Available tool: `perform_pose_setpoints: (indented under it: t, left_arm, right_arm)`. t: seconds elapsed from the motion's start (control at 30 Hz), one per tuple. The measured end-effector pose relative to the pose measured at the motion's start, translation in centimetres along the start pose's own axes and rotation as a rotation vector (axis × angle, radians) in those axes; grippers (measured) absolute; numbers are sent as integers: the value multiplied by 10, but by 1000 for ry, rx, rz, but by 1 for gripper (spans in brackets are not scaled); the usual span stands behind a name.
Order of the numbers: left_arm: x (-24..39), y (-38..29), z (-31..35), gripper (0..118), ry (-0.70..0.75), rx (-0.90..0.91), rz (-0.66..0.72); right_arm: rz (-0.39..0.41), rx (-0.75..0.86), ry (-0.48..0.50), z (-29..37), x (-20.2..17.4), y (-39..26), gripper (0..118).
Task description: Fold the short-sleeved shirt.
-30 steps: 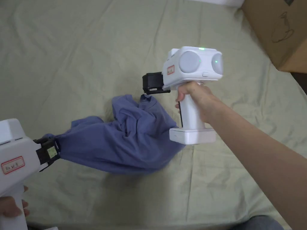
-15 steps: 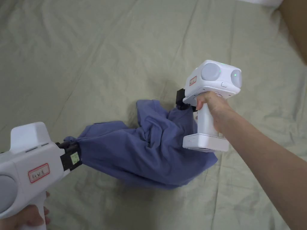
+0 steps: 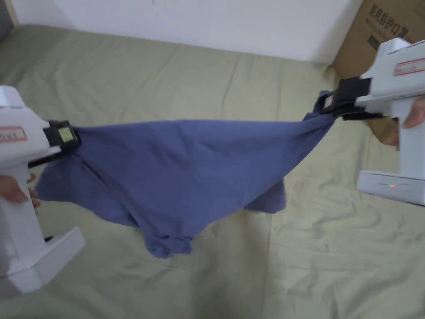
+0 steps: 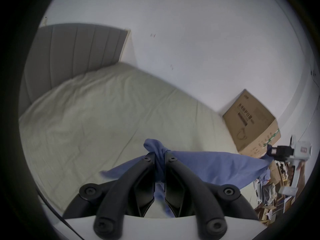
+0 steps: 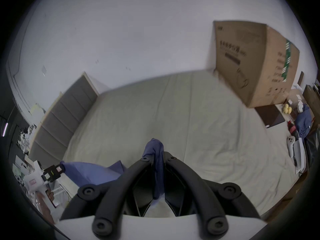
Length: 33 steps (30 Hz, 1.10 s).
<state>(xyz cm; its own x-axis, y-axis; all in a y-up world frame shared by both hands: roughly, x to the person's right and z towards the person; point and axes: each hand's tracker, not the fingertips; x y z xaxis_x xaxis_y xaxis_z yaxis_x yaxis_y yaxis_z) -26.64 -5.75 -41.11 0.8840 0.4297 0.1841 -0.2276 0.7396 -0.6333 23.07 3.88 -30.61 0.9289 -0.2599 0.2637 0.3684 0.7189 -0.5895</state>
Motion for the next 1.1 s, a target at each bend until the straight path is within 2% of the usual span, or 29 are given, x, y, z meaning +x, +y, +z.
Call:
perform_pose_setpoints:
  t: [0.13,0.2,0.3,0.4,0.47,0.57,0.77,0.9,1.1]
  left_arm:
    - [34,57,28,7,-62,90,-27]
    - [53,85,37,7,-82,136,-71]
    - [86,124,48,7,-70,182,-157]
    - [115,160,56,7,-63,219,-176]
    - [131,181,55,7,-47,236,-180]
    - [153,212,49,7,-10,269,-184]
    - [192,257,10,7,163,360,-334]
    - [209,282,-24,6,205,386,-355]
    - [215,298,-75,6,273,484,-431]
  right_arm:
    - [-46,94,16,61,12,26,7]
    - [-58,152,13,87,2,35,7]
    - [-20,222,-24,109,-10,61,7]
    - [34,293,-89,121,-26,87,7]
    - [48,341,-151,116,-31,108,7]
    - [2,363,-163,108,-39,139,7]
    - [15,386,-236,70,-58,190,7]
    - [-3,400,-285,35,-66,215,7]
    - [16,423,-285,-30,-65,236,7]
